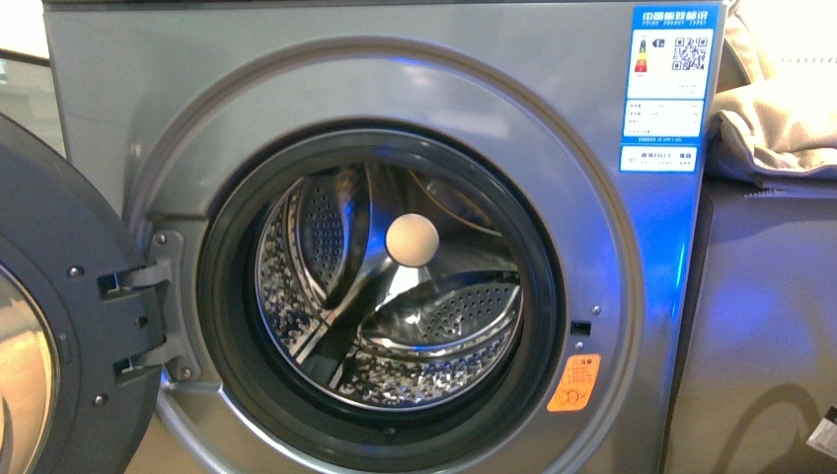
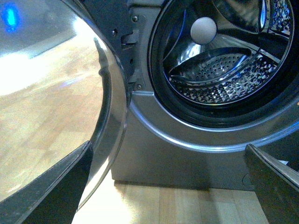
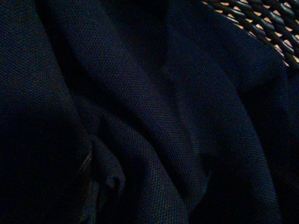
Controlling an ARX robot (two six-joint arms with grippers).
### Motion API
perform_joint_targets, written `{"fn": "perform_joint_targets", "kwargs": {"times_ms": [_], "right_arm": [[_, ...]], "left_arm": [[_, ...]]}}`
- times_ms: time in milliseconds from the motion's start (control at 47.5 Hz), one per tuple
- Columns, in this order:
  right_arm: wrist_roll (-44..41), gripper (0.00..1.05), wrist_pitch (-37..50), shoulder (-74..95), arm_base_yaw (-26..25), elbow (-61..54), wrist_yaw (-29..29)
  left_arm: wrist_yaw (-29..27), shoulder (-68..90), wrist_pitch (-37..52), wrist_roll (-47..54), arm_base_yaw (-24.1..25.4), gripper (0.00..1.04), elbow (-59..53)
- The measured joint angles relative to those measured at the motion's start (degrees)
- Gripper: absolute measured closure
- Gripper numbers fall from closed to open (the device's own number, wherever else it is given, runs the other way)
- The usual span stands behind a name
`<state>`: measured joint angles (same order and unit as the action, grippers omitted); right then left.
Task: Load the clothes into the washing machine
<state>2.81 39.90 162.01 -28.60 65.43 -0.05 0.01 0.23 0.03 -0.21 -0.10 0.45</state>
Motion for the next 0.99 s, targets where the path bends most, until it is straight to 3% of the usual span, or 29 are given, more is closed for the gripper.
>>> {"fn": "perform_joint_targets", "kwargs": {"times_ms": [864, 906, 990], "right_arm": [[1.4, 0.08, 1.7, 10.0, -1.4, 7.4, -0.5], [1.4, 0.09, 1.8, 10.0, -1.3, 7.4, -0.4], [1.8, 0.23, 2.9, 10.1, -1.3, 7.0, 0.0]], "left_arm": [[0.0, 0.0, 0.0, 0.0, 0.0, 0.06, 0.0], [0.0, 0.0, 0.0, 0.0, 0.0, 0.06, 0.0], [0.0, 0.0, 0.0, 0.0, 0.0, 0.06, 0.0]]}}
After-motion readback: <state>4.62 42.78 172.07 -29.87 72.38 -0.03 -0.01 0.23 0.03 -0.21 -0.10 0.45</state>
